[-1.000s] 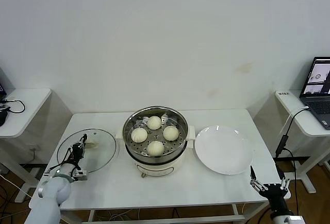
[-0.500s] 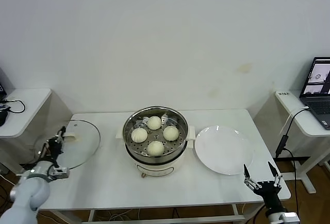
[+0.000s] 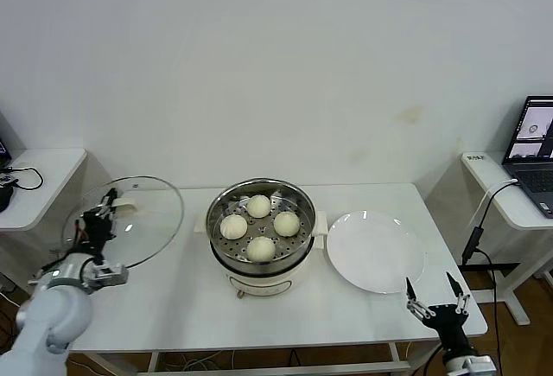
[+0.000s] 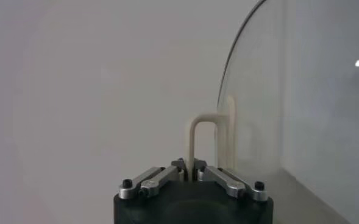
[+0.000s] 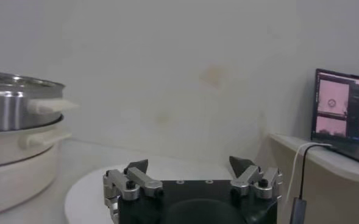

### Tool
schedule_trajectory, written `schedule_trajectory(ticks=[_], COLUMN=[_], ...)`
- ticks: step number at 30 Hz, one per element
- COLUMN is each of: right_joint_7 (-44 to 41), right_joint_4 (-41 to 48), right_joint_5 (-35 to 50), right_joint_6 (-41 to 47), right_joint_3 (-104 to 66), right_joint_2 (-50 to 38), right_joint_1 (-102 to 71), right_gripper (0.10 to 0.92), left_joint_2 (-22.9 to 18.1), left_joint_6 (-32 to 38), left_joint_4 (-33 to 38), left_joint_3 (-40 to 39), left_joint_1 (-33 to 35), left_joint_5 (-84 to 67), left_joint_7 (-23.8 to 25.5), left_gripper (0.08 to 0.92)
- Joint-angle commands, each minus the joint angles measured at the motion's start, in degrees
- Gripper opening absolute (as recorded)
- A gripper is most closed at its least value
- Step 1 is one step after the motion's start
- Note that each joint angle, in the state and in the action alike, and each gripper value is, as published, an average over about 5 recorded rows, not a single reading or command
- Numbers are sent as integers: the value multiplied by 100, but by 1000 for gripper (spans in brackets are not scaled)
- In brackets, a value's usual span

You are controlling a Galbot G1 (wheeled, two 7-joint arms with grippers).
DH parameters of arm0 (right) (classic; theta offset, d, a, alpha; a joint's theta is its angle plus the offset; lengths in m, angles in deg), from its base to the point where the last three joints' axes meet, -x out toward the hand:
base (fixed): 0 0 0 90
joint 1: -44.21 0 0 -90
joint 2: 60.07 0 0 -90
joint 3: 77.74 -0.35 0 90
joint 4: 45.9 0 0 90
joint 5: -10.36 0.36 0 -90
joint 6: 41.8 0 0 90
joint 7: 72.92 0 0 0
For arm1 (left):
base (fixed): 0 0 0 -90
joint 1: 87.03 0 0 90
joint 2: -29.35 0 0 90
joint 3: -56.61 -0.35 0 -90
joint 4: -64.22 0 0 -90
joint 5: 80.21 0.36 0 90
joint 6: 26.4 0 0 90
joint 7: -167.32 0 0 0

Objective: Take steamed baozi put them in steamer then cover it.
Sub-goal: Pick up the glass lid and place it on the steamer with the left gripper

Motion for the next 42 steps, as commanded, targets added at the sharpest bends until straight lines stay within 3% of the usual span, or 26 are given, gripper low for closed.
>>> schedule_trajectory(ticks=[1,12,23,28,42], right_joint_7=[102,145,150,154,150], right_joint_4=[-72,269,265,273,265], right_joint_5=[-1273,-1465,-1506,-1519,-1546], right_joint_6=[-83,-48,-87,-107,-121], right_joint_3=[34,225,243,244,301], right_joint_2=[289,475,535,546,547], right_joint_1=[-94,165,120,102,92], right_gripper=[823,823,823,823,823], left_joint_2=[-460,-1521,-2782,-2971,-2984], left_joint_6=[-948,-1473,-1535,-1508,-1360], left_joint_4=[692,361,-419,-627,-701], left_joint_3=[-1941,-2979,-3480,-3487,-3167], left_joint_1=[-947,-1998,-2363,-2272,-1939], left_joint_5=[433,1878,2653,2841,3114], left_joint_7=[426,1320,1627,1691,1661], left_gripper=[142,142,142,142,142])
